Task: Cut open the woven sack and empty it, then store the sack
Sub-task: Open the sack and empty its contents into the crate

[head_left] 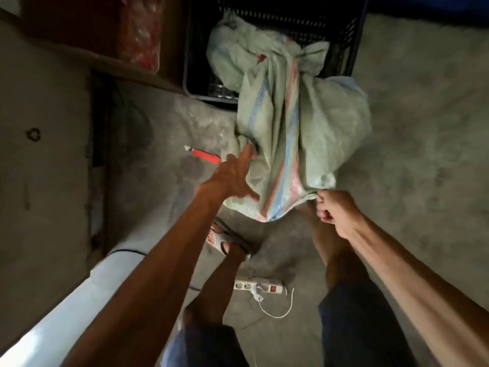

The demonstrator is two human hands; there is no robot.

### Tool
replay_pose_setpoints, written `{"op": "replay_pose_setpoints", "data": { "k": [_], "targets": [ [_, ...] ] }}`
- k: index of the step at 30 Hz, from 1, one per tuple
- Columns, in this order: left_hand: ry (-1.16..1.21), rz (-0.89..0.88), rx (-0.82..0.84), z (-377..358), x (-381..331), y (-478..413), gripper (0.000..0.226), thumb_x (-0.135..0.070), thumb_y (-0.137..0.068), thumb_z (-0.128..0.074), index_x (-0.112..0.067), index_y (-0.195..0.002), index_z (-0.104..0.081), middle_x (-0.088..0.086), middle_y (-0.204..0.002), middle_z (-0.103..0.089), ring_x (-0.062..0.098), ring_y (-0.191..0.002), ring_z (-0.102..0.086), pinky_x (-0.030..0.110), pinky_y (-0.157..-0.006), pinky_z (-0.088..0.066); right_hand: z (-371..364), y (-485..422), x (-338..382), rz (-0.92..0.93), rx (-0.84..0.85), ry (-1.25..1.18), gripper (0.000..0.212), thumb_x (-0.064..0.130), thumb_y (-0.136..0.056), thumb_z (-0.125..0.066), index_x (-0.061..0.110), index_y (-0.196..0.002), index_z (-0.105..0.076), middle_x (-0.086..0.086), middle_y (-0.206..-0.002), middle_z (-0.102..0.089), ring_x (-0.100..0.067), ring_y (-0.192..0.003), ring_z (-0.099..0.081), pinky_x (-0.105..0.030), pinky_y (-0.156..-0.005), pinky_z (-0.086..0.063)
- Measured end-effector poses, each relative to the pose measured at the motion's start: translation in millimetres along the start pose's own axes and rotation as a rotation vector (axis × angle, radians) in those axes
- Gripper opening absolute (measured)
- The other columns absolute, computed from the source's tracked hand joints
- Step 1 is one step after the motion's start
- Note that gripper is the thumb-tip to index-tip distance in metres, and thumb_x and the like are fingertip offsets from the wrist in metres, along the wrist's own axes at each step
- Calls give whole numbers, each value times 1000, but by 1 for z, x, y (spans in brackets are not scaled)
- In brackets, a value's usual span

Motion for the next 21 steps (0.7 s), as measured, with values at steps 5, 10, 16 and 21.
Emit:
{"op": "replay_pose_setpoints", "data": {
  "k": [5,10,16,21],
  "targets": [
    [-78,3,0,60,-127,99,94,-88,-33,-75,-38,-106,-42,4,-112,-42,28,-102,-47,37,-78,-41,25,75,95,-2,180,-153,43,18,-103,-37,22,-60,-30,9,-28,-26,-5,-23,-21,-22,-39,-16],
    [-268,27,-254,58,-183,90,91,-71,-64,-76,-30,-140,-48,15,-115,-47,37,-109,-52,41,-96,-42,9,89,169,91,304,-180,35,10,-93,-33,23,-61,-33,10,-30,-27,-7,-24,-24,-21,-46,-17],
    [-119,149,-177,77,-144,42,35,-33,-96,-57,-12,-117,-74,22,-118,-71,40,-113,-66,41,-91,-50,34,20,169,168,161,273,40,4,-96,-41,17,-58,-41,0,-39,-42,-14,-40,-33,-22,-45,-22],
    [-160,180,-19,28,-137,38,55,-53,-96,-55,-3,-109,-75,20,-108,-76,36,-102,-71,38,-88,-54,31,-39,90,180,29,237,41,17,-98,-49,16,-56,-46,6,-35,-49,-1,-23,-40,-18,-31,-28]
  ]
}}
Point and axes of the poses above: each hand's wrist, its own y-axis away from the middle knuckle, its own z-axis out of the back of the hand, x = y × z, the point moved 7 cm from there along -y, towards the middle knuckle
